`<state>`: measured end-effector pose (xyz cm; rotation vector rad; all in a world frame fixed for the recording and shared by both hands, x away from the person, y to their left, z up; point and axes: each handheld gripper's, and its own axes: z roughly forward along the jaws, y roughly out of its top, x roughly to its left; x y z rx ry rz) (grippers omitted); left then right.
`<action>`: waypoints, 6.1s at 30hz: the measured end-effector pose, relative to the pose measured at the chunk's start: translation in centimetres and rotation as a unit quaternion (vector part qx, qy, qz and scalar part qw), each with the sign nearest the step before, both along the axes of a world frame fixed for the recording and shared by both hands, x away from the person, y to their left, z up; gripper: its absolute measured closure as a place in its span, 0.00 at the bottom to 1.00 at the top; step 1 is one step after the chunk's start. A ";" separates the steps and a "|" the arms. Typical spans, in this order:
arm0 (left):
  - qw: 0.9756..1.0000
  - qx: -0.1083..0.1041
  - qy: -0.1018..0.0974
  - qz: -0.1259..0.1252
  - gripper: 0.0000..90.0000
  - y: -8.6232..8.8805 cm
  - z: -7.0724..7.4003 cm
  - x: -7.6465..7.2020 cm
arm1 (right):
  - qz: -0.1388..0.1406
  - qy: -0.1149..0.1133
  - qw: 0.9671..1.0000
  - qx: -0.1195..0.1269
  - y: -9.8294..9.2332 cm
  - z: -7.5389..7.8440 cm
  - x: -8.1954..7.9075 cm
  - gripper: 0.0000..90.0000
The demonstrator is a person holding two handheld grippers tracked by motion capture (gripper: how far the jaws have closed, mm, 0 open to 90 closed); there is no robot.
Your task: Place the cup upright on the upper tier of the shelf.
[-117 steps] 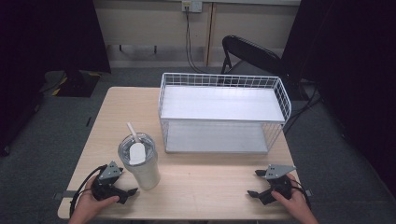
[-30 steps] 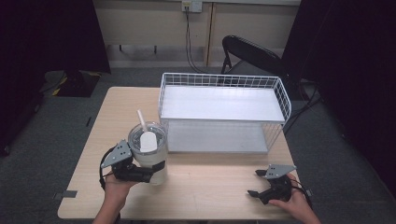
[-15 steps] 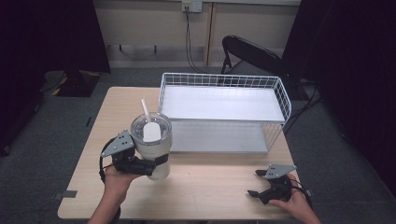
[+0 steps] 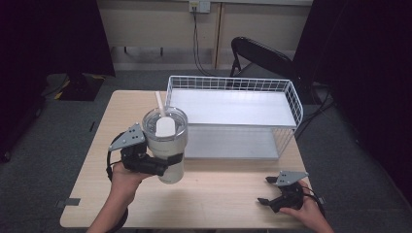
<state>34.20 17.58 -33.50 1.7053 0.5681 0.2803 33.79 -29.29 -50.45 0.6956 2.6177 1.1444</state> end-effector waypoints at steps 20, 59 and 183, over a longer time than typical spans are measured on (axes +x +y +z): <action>0.999 0.003 -0.016 -0.039 0.10 -3.3 5.6 0.9 | 0.000 0.000 1.000 0.000 0.0 0.0 0.0 0.14; 0.998 -0.010 -0.019 -0.053 0.10 -8.4 12.2 5.9 | 0.000 0.000 1.000 0.003 0.0 0.0 0.0 0.14; 0.998 0.020 -0.051 0.039 0.10 -14.1 7.5 16.7 | 0.007 0.001 1.000 0.002 -0.1 0.0 0.1 0.14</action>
